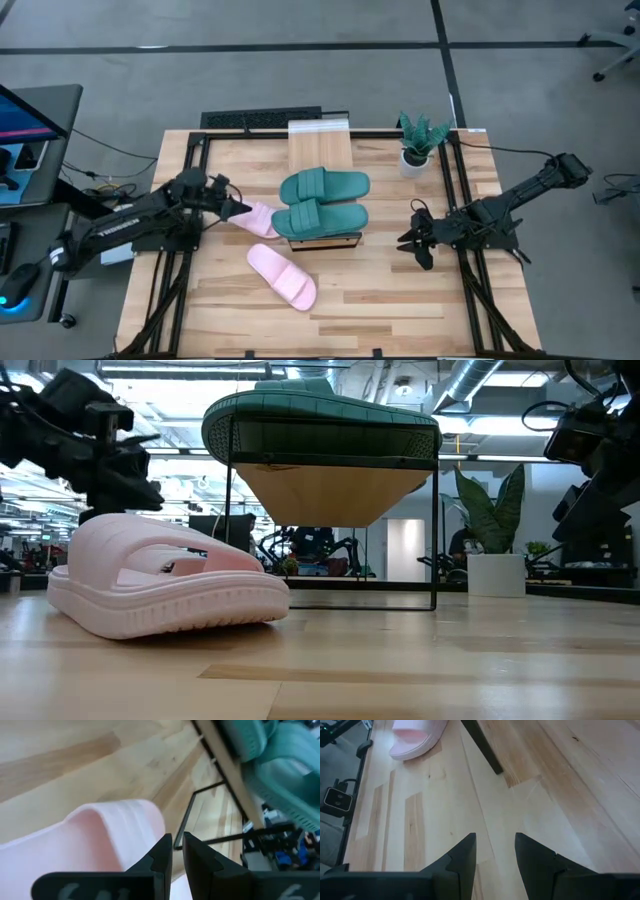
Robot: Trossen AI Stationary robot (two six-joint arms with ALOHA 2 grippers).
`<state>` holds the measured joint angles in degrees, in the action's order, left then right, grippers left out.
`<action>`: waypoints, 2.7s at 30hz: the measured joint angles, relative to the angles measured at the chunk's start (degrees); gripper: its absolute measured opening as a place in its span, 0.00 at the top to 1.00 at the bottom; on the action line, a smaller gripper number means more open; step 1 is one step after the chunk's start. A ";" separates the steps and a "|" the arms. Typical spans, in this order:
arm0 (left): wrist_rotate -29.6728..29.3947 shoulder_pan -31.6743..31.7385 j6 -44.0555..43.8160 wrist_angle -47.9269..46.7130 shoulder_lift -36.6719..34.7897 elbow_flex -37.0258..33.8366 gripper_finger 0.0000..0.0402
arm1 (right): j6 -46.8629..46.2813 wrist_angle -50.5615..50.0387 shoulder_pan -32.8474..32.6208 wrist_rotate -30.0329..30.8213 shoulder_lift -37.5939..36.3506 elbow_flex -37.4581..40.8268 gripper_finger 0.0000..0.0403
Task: Pick and place slides into the shelf
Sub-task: Put the top pink slide on the shelf
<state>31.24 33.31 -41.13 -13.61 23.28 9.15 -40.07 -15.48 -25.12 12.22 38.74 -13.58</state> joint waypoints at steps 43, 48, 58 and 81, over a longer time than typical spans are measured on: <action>-4.03 0.39 18.66 -6.88 22.82 9.75 0.78 | 2.60 0.92 -3.76 -0.39 -0.02 0.02 0.68; -5.03 0.39 18.76 -7.01 25.09 9.75 0.78 | 2.60 0.85 -3.78 -0.39 -0.02 0.02 0.68; 1.37 0.33 17.20 -3.46 28.36 9.75 0.78 | 2.58 0.76 -3.78 -0.39 -0.02 0.02 0.68; 1.28 -4.40 16.53 5.19 40.30 9.79 0.78 | 2.58 0.30 -3.78 -0.39 -0.01 0.02 0.68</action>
<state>32.53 28.91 -24.60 -8.42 63.58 18.94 -37.50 -15.18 -28.91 11.84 38.73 -13.56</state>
